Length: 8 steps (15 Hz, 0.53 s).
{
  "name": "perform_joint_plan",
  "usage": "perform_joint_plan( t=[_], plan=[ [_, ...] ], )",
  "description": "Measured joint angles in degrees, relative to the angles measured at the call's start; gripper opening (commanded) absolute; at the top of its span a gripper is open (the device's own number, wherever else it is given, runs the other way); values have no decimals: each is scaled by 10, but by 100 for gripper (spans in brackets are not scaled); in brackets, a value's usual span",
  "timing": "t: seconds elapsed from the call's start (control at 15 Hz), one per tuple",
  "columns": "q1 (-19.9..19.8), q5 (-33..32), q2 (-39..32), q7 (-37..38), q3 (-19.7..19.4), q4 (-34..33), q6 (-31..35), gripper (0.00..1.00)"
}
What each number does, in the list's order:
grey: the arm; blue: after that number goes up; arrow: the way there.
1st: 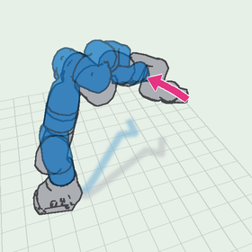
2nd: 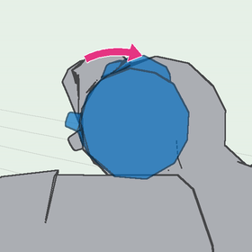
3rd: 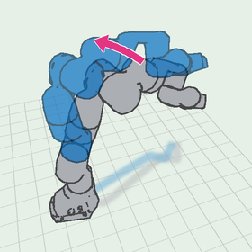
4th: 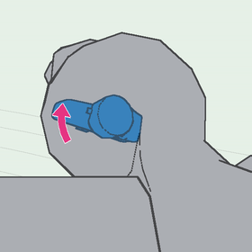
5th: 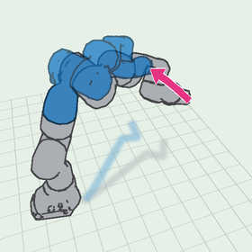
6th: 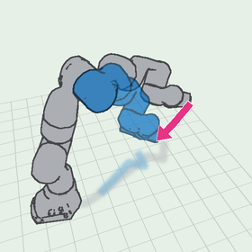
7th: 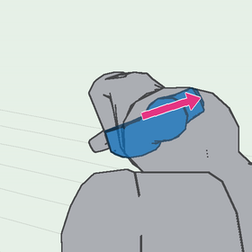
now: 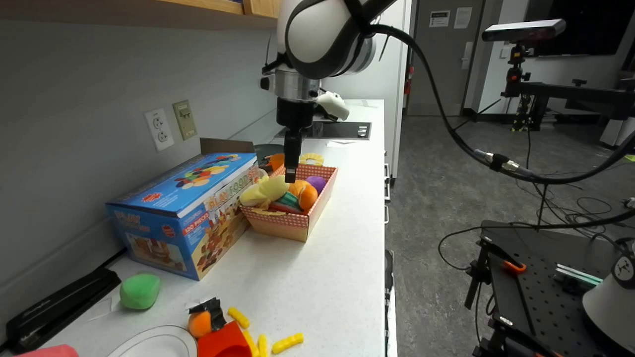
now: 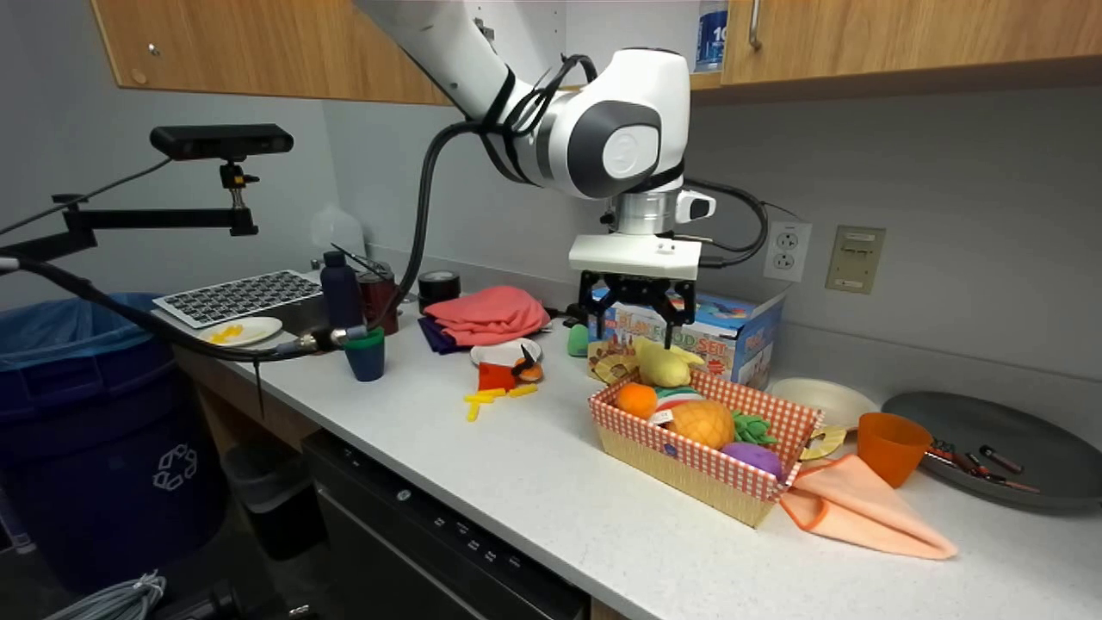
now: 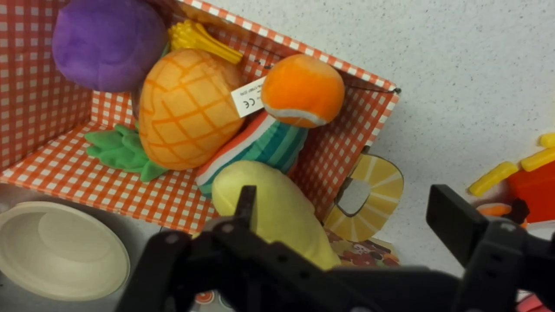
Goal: Pick up the banana plush toy from the basket and put it inside the open upper cabinet
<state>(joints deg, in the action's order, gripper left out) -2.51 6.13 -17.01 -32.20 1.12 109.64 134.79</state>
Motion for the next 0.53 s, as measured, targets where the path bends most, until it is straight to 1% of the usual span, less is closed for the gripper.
perform_joint_plan(
  t=[0.4,0.53],
  plan=[
    [0,0,-1,0,0,0,1,100],
    [-1,5,-2,-3,6,2,23,100]
  ],
)
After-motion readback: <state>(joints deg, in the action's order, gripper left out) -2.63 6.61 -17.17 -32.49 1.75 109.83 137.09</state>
